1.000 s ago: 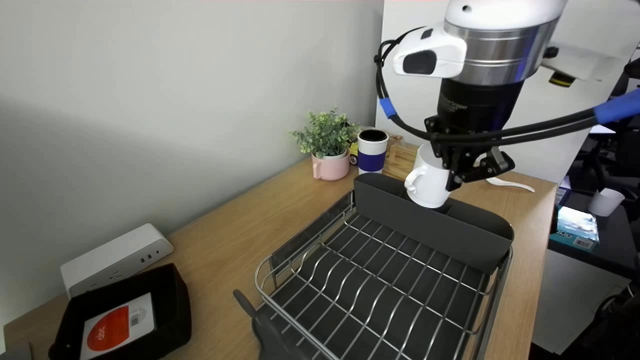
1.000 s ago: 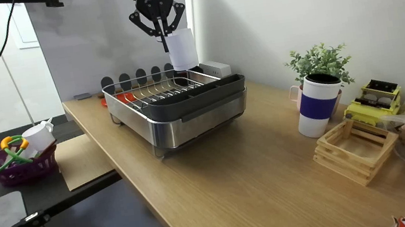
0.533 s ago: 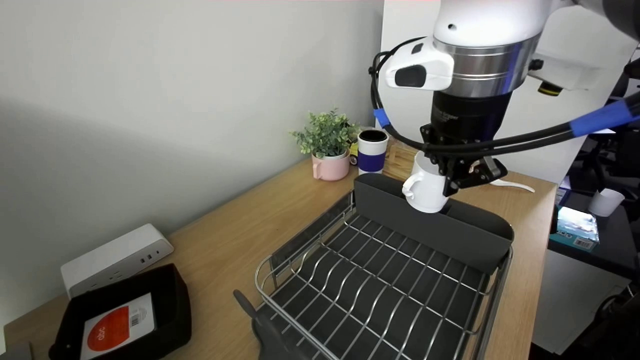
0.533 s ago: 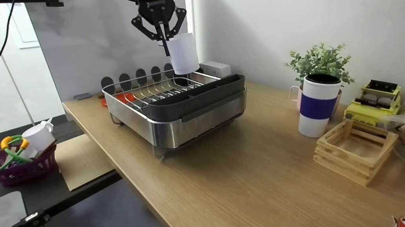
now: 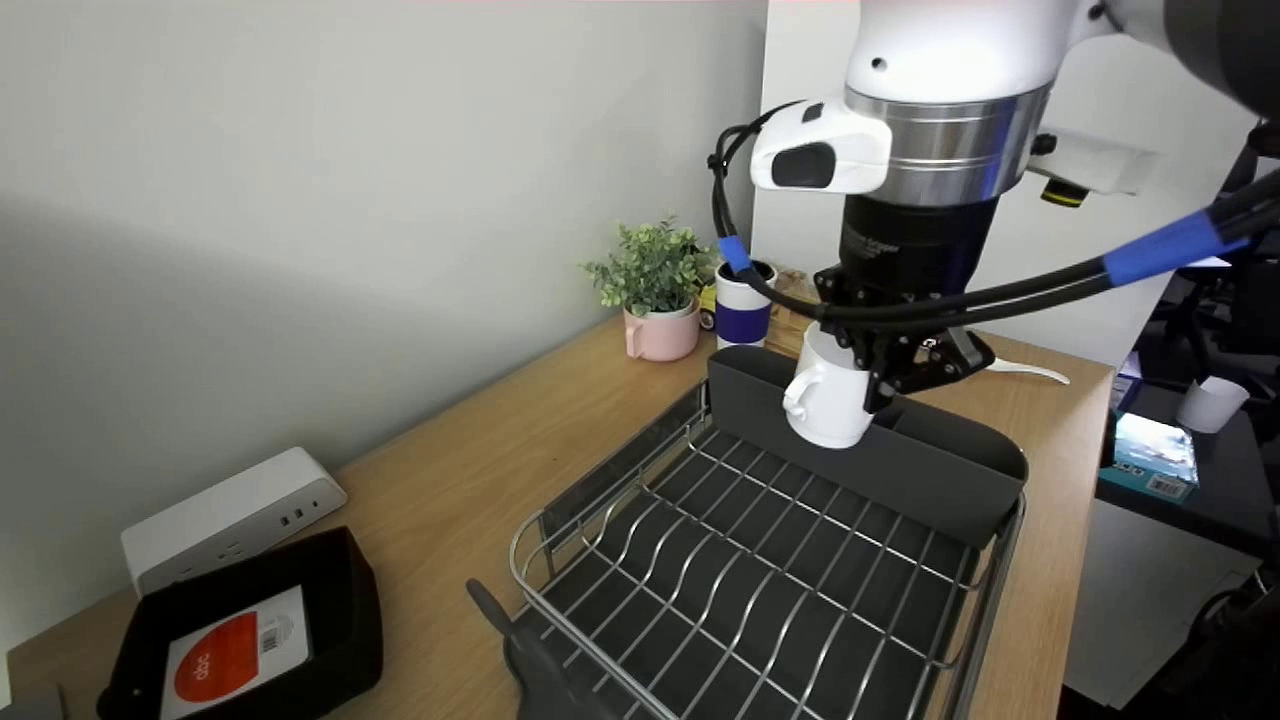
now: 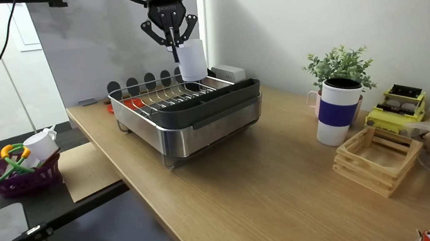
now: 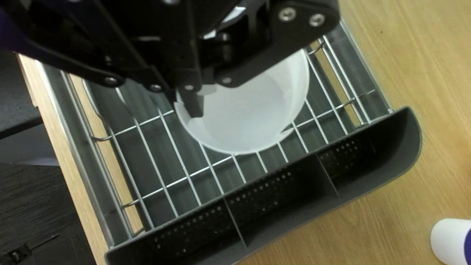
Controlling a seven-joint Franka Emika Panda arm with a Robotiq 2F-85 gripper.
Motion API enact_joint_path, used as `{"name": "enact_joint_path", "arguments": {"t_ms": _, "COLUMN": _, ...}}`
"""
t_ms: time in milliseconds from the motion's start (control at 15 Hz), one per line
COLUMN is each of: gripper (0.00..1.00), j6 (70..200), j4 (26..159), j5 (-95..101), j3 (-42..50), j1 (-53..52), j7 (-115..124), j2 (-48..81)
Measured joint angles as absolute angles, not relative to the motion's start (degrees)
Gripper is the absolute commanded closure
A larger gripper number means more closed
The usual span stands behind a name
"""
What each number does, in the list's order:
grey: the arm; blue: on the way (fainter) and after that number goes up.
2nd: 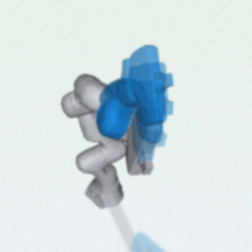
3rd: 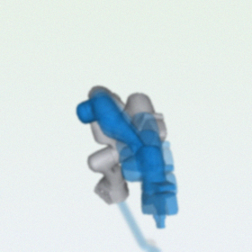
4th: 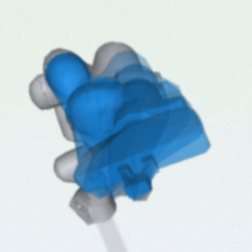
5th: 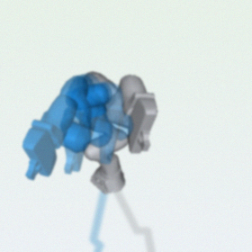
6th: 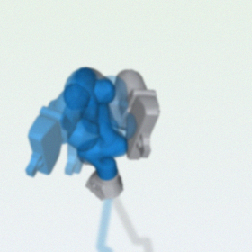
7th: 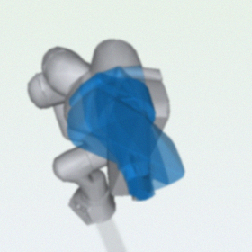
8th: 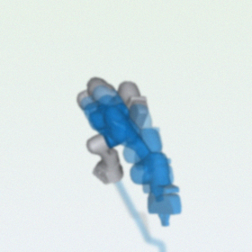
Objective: Put the mug into the plate dryer
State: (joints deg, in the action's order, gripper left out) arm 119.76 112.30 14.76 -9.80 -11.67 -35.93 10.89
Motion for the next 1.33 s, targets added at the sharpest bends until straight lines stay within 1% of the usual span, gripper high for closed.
{"name": "enact_joint_path", "arguments": {"t_ms": 733, "gripper": 0.99, "j6": 119.3, "j4": 103.5, "j5": 13.4, "j3": -10.3, "j1": -11.7, "j7": -42.1, "j2": 22.5}}
{"name": "enact_joint_path", "arguments": {"t_ms": 1333, "gripper": 0.99, "j6": 115.7, "j4": 95.2, "j5": 13.4, "j3": -10.3, "j1": -11.7, "j7": -42.8, "j2": 30.5}}
